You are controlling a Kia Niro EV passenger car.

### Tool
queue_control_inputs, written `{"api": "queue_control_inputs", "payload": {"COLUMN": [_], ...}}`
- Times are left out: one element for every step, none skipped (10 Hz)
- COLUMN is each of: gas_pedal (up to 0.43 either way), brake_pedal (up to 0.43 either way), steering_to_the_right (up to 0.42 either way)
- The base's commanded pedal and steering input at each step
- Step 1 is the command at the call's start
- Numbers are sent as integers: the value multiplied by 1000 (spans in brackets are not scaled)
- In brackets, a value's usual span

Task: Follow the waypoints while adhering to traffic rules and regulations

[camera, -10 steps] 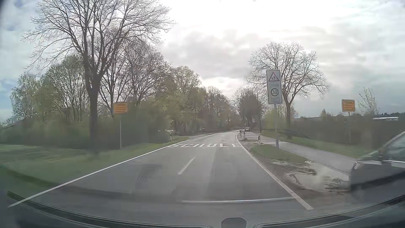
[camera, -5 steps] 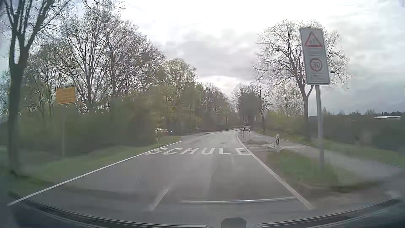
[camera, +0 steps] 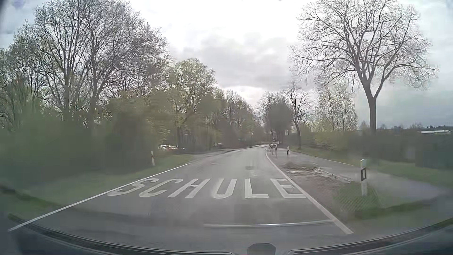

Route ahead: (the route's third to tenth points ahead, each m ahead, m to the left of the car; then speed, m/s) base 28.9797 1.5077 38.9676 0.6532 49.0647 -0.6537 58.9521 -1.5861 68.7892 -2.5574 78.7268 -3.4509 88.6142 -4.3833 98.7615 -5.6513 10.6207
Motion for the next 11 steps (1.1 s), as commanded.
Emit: {"api": "queue_control_inputs", "payload": {"gas_pedal": [47, 79, 79, 79, 87, 87, 87, 87, 87, 110, 118], "brake_pedal": [0, 0, 0, 0, 0, 0, 0, 0, 0, 0, 0], "steering_to_the_right": [8, 8, 8, 9, 11, 14, 13, 13, 13, 13, 13]}}
